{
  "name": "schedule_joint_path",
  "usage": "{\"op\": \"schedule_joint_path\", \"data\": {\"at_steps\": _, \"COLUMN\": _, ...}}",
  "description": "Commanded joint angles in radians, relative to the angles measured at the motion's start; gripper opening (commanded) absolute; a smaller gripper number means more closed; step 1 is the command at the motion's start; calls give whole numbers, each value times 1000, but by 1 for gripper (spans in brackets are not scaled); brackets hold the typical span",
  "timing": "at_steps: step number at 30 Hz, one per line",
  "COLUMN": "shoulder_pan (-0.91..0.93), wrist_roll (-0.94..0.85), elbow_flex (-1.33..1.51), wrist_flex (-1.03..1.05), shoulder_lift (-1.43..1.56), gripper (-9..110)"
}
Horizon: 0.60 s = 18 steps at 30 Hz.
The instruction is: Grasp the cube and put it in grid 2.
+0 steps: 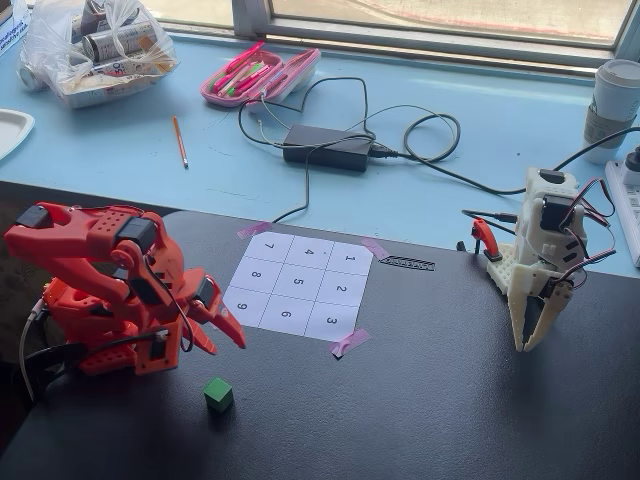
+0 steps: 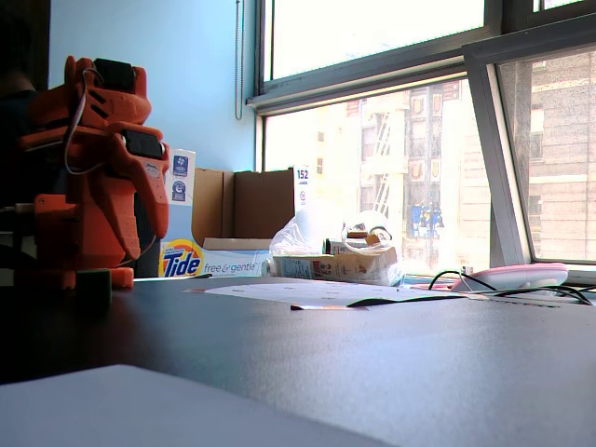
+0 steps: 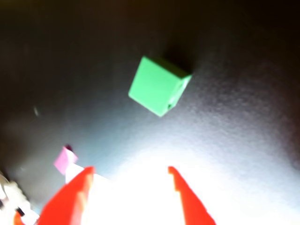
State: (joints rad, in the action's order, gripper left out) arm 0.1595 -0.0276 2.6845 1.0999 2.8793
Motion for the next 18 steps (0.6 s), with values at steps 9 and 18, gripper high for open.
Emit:
{"op": "schedule_joint_path", "data": {"at_steps": 9, "shoulder_pan": 232, "wrist_roll": 58, "elbow_flex": -196, "wrist_flex": -75, "shoulder_lift": -356, "gripper": 31}}
{"op": "schedule_joint_path", "data": {"at_steps": 18, "shoulder_pan": 256, "wrist_roll": 51, "elbow_flex": -160, "wrist_flex": -132, "shoulder_lift": -445, "gripper": 30}}
